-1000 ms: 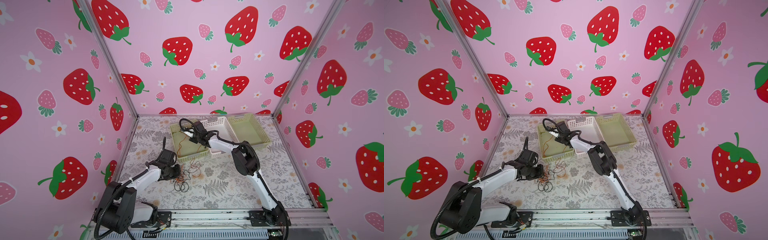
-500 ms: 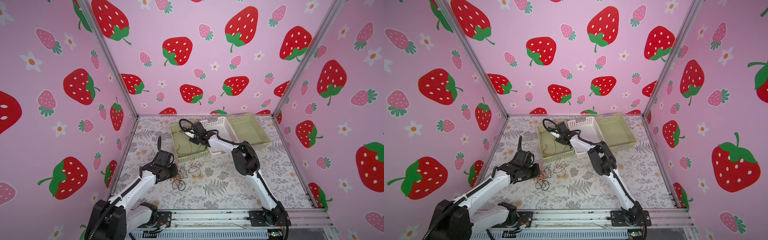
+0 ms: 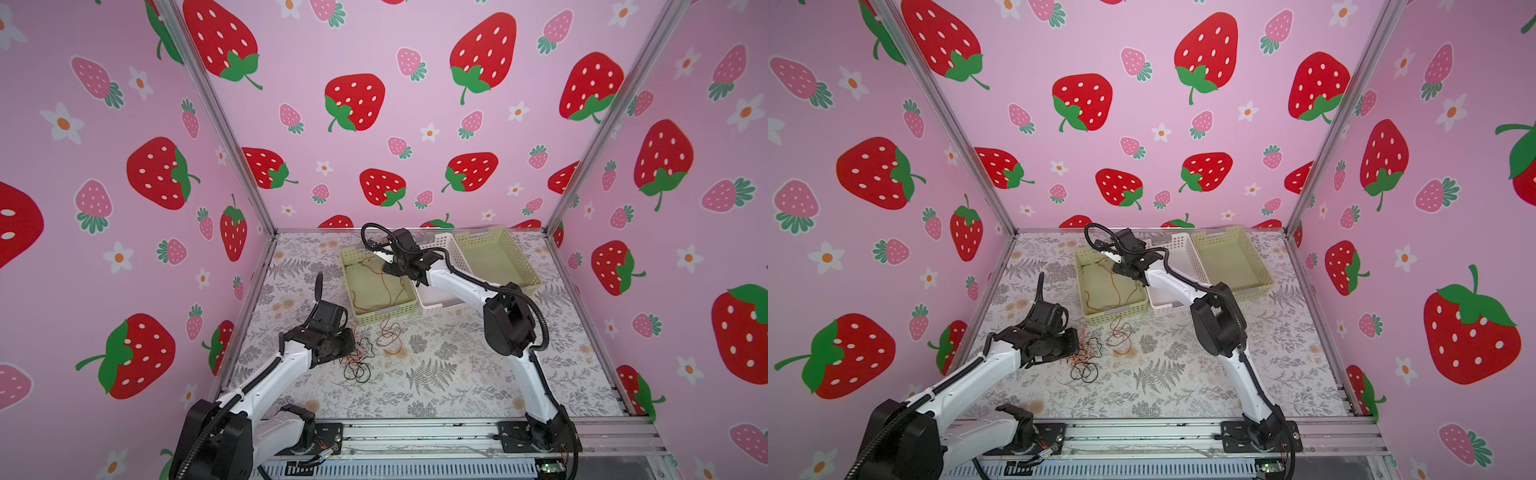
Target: Untangle the cables
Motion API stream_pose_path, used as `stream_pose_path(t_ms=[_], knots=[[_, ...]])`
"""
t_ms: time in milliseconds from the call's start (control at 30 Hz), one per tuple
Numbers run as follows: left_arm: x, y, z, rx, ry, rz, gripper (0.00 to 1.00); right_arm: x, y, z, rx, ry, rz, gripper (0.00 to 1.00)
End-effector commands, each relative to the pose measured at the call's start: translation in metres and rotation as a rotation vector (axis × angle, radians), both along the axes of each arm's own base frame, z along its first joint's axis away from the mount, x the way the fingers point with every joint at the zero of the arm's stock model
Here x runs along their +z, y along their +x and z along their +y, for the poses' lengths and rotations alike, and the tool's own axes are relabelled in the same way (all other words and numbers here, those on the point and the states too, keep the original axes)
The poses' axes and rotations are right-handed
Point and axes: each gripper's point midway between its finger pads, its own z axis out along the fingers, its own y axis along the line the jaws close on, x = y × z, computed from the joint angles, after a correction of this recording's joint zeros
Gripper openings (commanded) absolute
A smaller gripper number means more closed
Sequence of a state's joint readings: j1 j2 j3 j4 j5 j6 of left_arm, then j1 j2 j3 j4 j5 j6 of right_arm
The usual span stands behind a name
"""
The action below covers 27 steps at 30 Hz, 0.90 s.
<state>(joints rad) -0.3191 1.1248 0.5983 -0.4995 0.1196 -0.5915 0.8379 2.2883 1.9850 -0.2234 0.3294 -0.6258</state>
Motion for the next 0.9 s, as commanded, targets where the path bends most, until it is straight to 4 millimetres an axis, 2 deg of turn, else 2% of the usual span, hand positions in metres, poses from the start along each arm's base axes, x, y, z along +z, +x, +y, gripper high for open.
stream_pose_path(t_ms=[0, 100, 167, 267, 400, 500, 633, 767, 867], knots=[[-0.003, -0.004, -0.002, -0.008, 0.0, 0.032, 0.0, -0.018, -0.004, -0.021, -0.023, -0.202, -0.066, 0.84], [-0.004, -0.003, -0.002, -0.011, 0.002, 0.036, 0.0, -0.02, -0.005, -0.027, -0.042, -0.288, -0.166, 0.87], [-0.005, -0.002, -0.002, -0.011, 0.003, 0.037, 0.0, -0.016, -0.005, -0.022, -0.039, -0.285, -0.205, 0.88], [-0.005, -0.002, -0.003, -0.014, 0.004, 0.035, 0.0, -0.002, -0.001, -0.019, -0.064, -0.241, -0.254, 0.89], [-0.004, -0.002, -0.003, -0.019, 0.005, 0.033, 0.0, 0.022, 0.007, -0.029, -0.143, -0.237, -0.339, 0.91], [-0.004, -0.003, -0.007, -0.034, -0.019, 0.038, 0.0, 0.046, 0.007, -0.037, -0.176, -0.222, -0.404, 0.92], [-0.005, -0.001, -0.01, -0.042, -0.029, 0.038, 0.0, 0.06, 0.003, -0.042, -0.169, -0.217, -0.422, 0.92], [-0.002, 0.001, -0.013, -0.056, -0.041, 0.03, 0.0, 0.079, -0.013, -0.041, -0.127, -0.101, -0.368, 0.92], [0.0, 0.002, -0.02, -0.082, -0.066, 0.027, 0.0, 0.092, -0.044, -0.038, -0.018, 0.01, -0.243, 0.87]])
